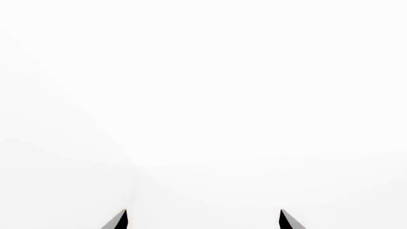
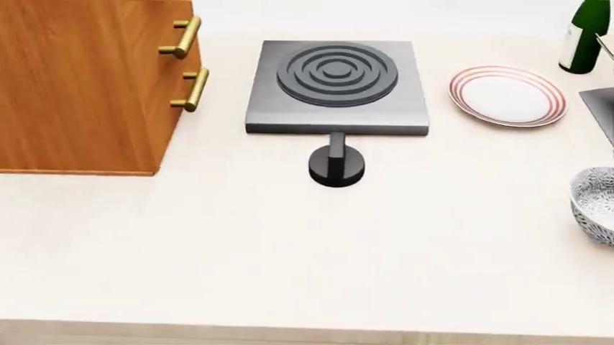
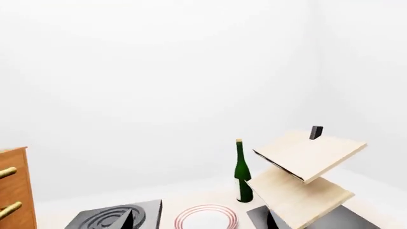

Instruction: Put the bowl on the stove.

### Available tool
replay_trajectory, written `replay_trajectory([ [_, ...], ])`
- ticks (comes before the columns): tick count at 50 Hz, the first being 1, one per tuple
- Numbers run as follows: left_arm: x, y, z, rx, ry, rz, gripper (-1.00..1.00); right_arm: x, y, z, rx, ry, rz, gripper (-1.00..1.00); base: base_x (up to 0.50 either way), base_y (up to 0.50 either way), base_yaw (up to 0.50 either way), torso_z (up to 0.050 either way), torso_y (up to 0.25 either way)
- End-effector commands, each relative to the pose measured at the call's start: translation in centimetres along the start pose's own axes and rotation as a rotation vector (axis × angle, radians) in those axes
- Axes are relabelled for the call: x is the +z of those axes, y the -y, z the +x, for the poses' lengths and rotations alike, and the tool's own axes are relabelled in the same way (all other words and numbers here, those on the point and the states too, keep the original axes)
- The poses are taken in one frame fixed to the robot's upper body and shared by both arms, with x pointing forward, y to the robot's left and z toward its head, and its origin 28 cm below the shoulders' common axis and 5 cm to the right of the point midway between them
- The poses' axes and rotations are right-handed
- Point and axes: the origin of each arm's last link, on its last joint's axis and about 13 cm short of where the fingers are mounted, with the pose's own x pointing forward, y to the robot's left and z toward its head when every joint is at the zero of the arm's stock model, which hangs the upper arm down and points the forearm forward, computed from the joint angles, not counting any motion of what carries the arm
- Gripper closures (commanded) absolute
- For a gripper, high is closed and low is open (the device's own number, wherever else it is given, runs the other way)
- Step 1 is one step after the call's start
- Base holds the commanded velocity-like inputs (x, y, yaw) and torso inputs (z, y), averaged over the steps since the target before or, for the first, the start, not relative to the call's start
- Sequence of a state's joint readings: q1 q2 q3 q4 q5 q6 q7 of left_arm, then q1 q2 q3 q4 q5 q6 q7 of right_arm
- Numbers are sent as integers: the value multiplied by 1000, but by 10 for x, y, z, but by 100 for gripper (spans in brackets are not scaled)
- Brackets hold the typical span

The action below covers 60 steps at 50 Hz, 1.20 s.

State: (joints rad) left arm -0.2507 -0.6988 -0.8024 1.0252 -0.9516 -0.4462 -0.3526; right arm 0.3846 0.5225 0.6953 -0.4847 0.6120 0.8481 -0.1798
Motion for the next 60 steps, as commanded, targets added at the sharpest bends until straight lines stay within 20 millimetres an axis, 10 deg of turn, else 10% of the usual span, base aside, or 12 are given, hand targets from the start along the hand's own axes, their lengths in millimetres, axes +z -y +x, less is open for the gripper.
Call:
replay_trajectory([
  [1, 1, -4, -2, 21, 17, 10, -100, -3, 0, -3, 2, 3, -9, -100, 0, 500, 0, 0, 0],
  [28, 0, -4, -3, 26, 11, -2, -100, -4, -1, -6, 42, 5, 13, -100, 3, 113, 0, 0, 0],
  [60, -2, -5, -5, 26, 4, -11, -100, -9, 1, -7, 35, -16, -14, -100, 496, 0, 0, 0, 0],
])
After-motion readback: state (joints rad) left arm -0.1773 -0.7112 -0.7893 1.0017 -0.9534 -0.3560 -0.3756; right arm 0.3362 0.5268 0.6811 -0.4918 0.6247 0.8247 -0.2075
